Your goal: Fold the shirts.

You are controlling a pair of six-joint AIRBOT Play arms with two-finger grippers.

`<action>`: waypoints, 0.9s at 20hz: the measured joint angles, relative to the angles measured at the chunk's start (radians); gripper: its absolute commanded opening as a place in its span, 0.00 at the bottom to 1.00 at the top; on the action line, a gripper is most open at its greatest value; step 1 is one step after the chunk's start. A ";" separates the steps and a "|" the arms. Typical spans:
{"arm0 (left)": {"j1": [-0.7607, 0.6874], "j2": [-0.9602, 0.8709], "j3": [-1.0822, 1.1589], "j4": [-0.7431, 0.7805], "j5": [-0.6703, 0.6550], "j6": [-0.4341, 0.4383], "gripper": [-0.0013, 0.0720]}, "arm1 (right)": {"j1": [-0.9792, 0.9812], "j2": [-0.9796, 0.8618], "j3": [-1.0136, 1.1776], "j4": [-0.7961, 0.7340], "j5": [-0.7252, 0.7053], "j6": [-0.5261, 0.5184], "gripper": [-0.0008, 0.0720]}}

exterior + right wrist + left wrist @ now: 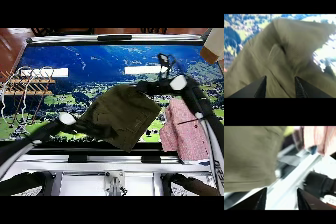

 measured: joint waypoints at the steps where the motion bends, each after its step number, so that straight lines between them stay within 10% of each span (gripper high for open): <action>1: 0.092 0.026 0.005 0.061 -0.056 -0.003 0.91 | -0.028 0.033 0.001 -0.016 0.063 0.005 0.66; 4: 0.334 0.069 0.012 0.228 -0.180 -0.013 0.91 | -0.074 0.129 -0.010 -0.069 0.268 0.032 0.86; 15: 0.512 -0.113 0.016 0.360 -0.105 0.004 0.92 | -0.033 0.433 -0.402 -0.039 0.500 0.229 0.86; 16: 0.500 -0.122 0.017 0.348 -0.084 0.008 0.87 | -0.003 0.441 -0.429 -0.032 0.494 0.246 0.86; 18: 0.476 -0.135 0.016 0.343 -0.036 0.013 0.39 | 0.057 0.450 -0.476 -0.028 0.459 0.284 0.86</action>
